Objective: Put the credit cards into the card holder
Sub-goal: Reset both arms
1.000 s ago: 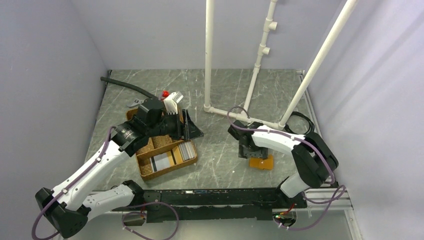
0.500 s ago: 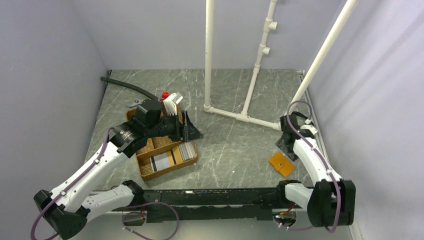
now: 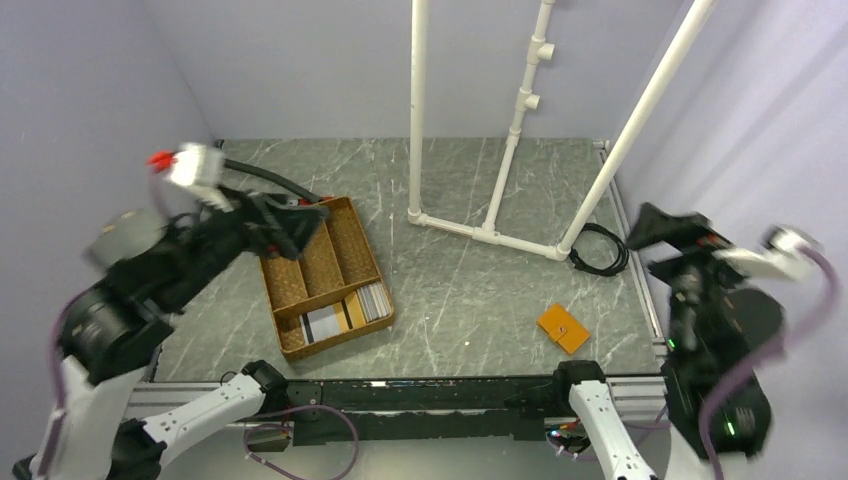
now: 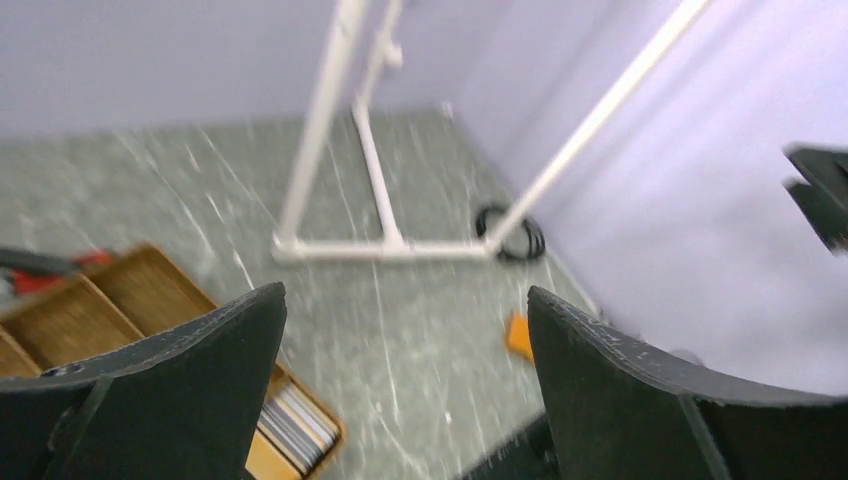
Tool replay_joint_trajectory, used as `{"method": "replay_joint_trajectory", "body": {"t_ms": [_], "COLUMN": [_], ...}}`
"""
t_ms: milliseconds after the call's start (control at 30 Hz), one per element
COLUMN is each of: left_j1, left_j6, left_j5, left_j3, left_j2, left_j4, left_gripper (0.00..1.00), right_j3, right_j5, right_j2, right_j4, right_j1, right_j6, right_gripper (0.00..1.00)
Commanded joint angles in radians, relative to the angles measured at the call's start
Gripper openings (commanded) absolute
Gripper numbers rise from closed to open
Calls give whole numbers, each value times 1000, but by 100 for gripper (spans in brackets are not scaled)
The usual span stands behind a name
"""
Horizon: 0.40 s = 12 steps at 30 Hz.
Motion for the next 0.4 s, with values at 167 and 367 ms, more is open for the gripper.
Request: {"method": "replay_joint_trajectory", "body": {"t_ms": [167, 367], "left_j1": [0, 0], "left_j6": [237, 263], "left_j5": [-332, -366], "left_j3": [194, 249], "left_j2": [-86, -74], "left_j4": [38, 24], "left_gripper": [99, 100], "right_j3": [276, 290], "right_j5": [129, 107], "right_j2": [-8, -19], "right_j4": [-5, -11], "right_j1": [6, 26], "right_j6": [-138, -172], "right_gripper": [100, 100]}}
